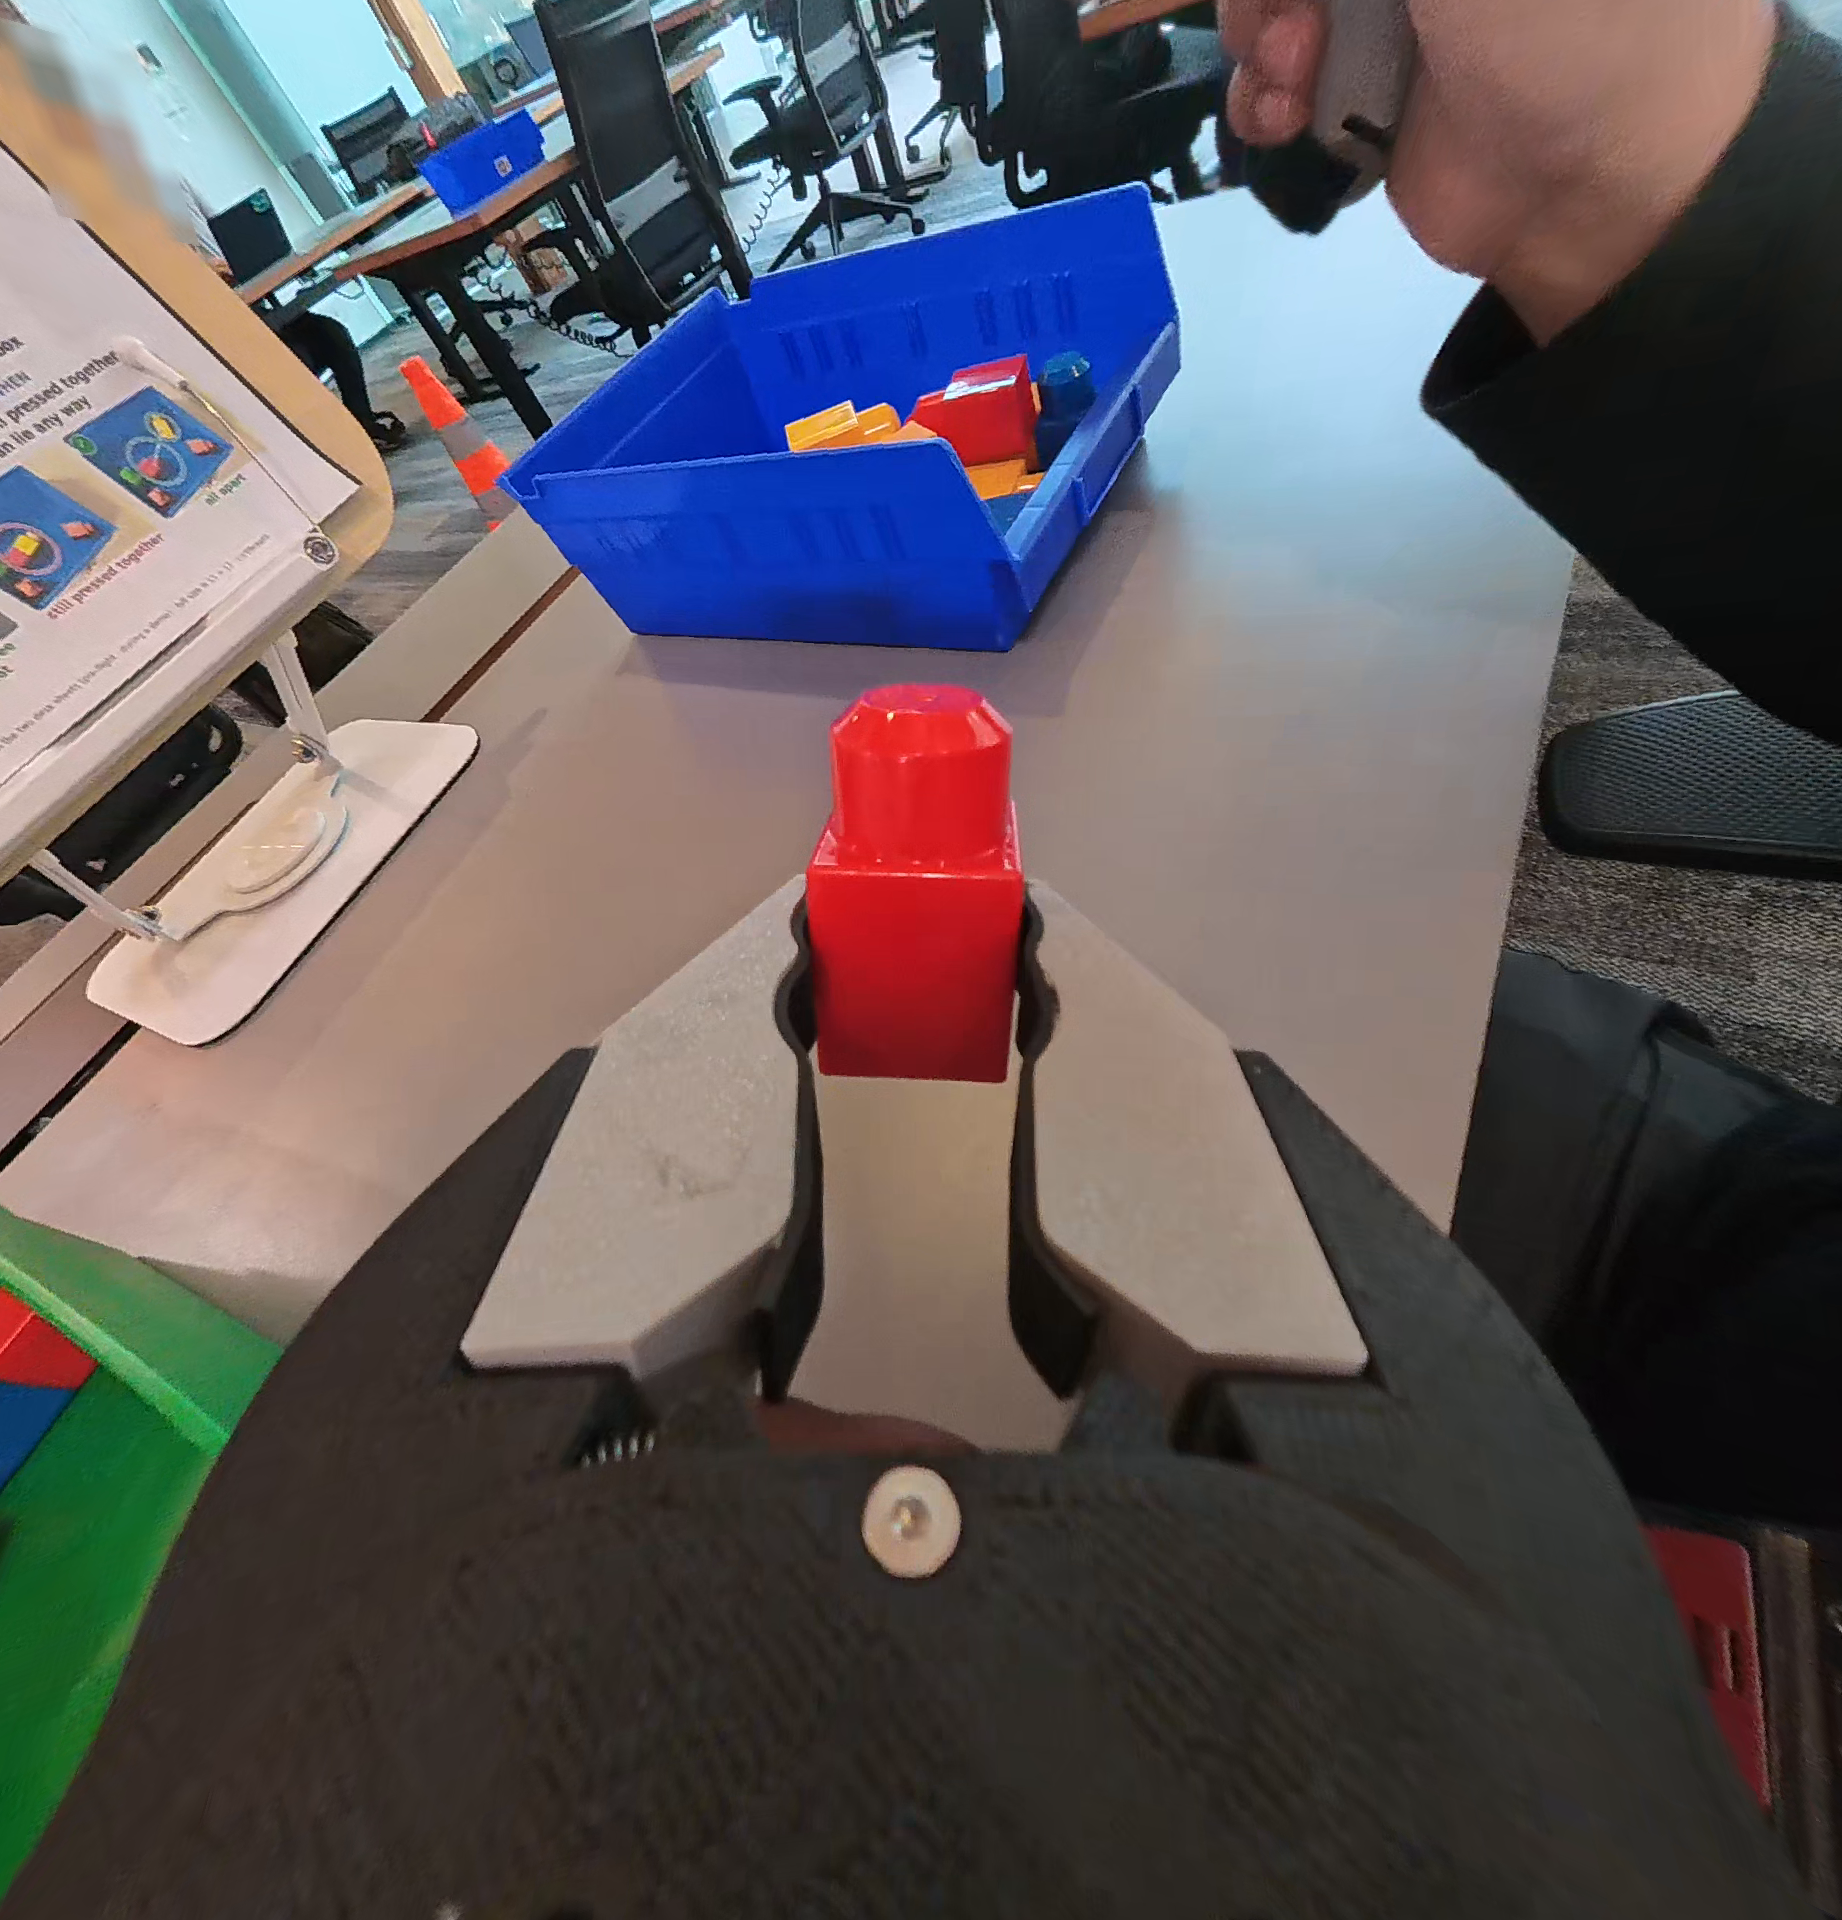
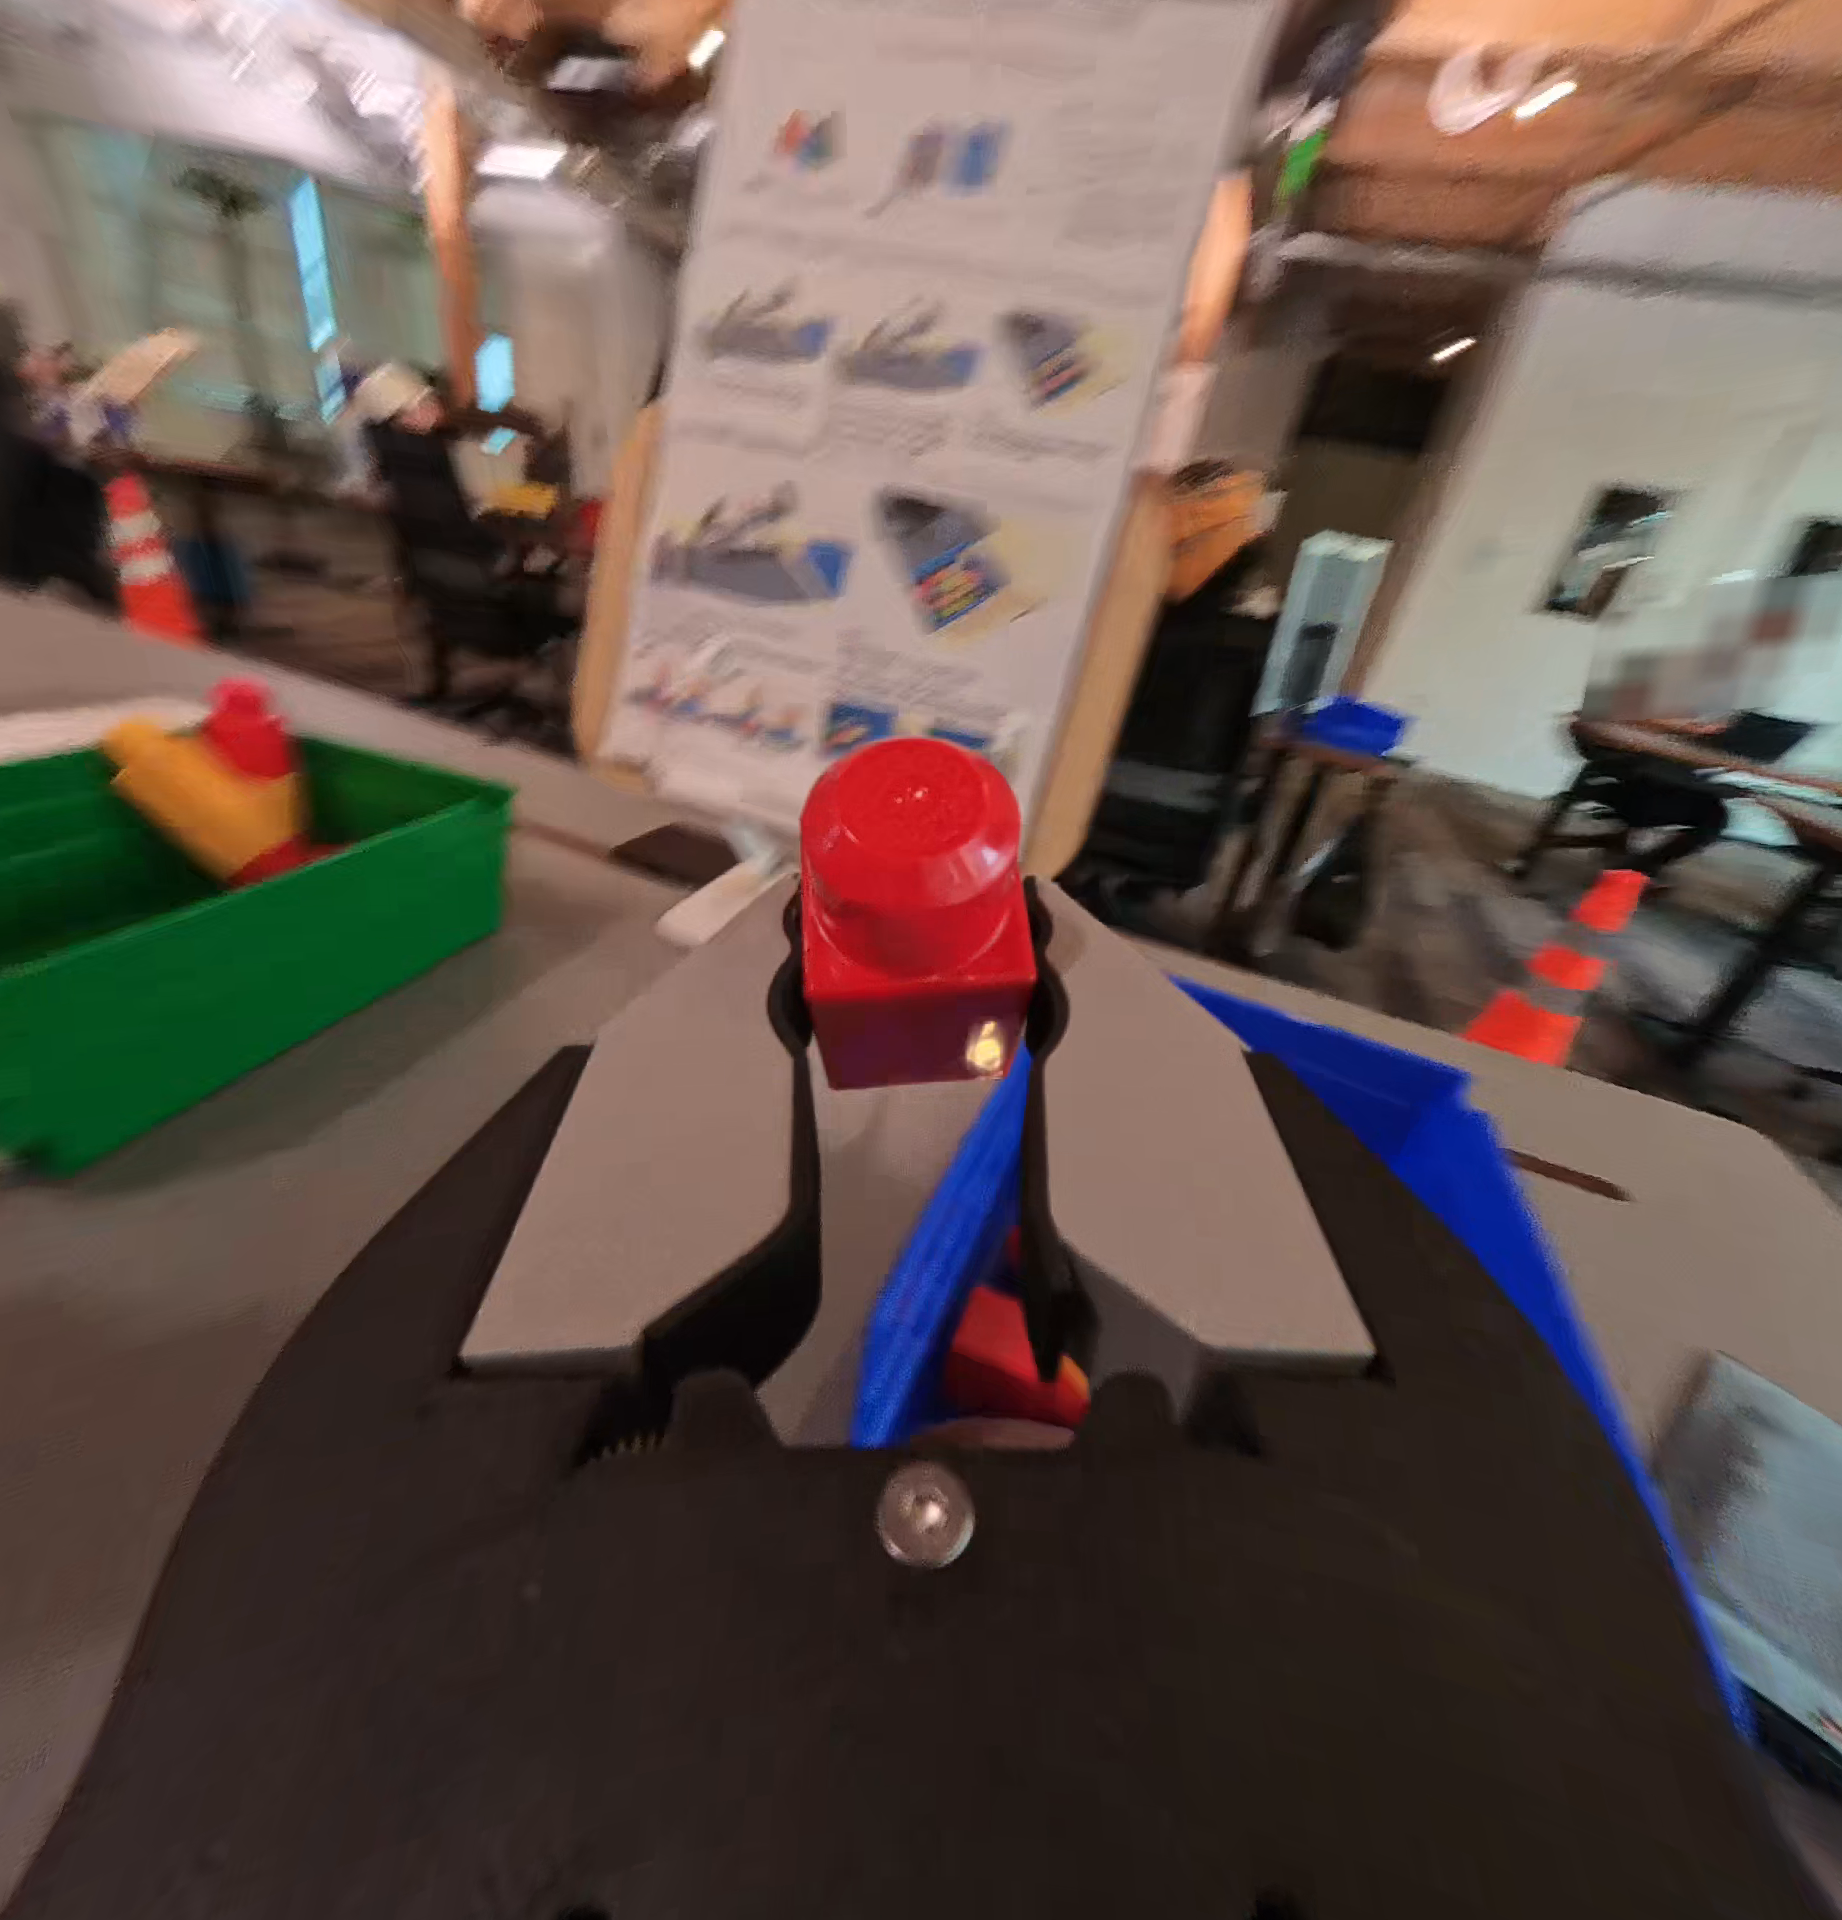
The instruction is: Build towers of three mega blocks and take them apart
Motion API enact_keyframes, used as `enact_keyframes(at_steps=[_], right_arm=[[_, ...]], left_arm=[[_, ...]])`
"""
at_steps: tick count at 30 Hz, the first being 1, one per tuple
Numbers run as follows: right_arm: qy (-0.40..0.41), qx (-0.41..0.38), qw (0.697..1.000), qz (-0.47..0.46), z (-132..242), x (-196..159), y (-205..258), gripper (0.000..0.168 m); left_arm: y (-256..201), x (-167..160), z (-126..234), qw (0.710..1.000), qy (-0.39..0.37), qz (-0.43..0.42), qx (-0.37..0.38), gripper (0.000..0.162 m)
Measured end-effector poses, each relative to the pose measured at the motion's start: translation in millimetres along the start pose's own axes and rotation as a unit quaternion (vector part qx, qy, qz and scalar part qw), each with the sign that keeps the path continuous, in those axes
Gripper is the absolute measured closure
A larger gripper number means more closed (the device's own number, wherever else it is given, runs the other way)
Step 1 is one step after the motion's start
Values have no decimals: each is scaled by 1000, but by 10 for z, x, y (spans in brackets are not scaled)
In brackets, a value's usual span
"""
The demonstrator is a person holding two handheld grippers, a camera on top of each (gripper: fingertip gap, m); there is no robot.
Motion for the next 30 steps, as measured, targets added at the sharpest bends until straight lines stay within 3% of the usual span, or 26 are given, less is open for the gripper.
enact_keyframes(at_steps=[2,4,5,7,8,9,10,12,15,19,20,22,23,26,27,29,30], right_arm=[[-75,-39,996,-41,166,78,-302,132],[-88,-47,992,-71,176,14,-476,132],[-53,-52,995,-72,78,-105,-528,132],[96,-57,991,-71,-223,-561,-619,131],[178,-49,980,-78,-347,-838,-625,121],[229,-31,969,-85,-427,-1027,-605,99],[239,-16,966,-95,-461,-1095,-588,97],[193,8,975,-114,-437,-960,-548,110],[144,54,982,-112,-330,-692,-404,115],[168,162,967,-99,-276,-635,-19,111],[181,157,968,-81,-284,-668,-2,114],[223,80,971,-32,-287,-817,-207,139],[252,57,966,-17,-267,-926,-311,141],[313,70,946,-49,-166,-1180,-478,132],[325,75,941,-62,-119,-1234,-531,137],[346,118,928,-69,0,-1310,-513,168],[359,141,920,-70,57,-1350,-474,168]], left_arm=[[-3,1,-17,1000,0,2,1,129],[-11,5,-32,1000,-1,6,-2,129],[-21,7,-39,1000,-1,8,-5,129],[-48,16,-48,1000,-5,15,-16,128],[-59,21,-48,1000,-8,21,-22,128],[-65,26,-47,999,-10,27,-28,128],[-63,29,-42,999,-12,31,-31,128],[-38,30,-26,999,-14,37,-31,128],[0,26,-13,998,-20,47,-32,128],[16,-2,-38,998,-17,59,-34,128],[15,-8,-38,998,-15,57,-32,128],[13,-9,-24,998,-12,50,-28,128],[16,-3,-12,999,-12,47,-24,128],[21,18,9,998,-16,47,-26,128],[18,17,3,998,-17,50,-29,128],[8,-1,-21,998,-14,54,-37,128],[6,-13,-35,998,-11,54,-37,128]])
Point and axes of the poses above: each gripper's, where its closed fingertips meet, z back along the fingers, x out of its top, y = z × x across the jaws, the point moved 3 cm from there along z, back along the fingers, and after that the axes turned 8 degrees about y, right-handed, at the moved point
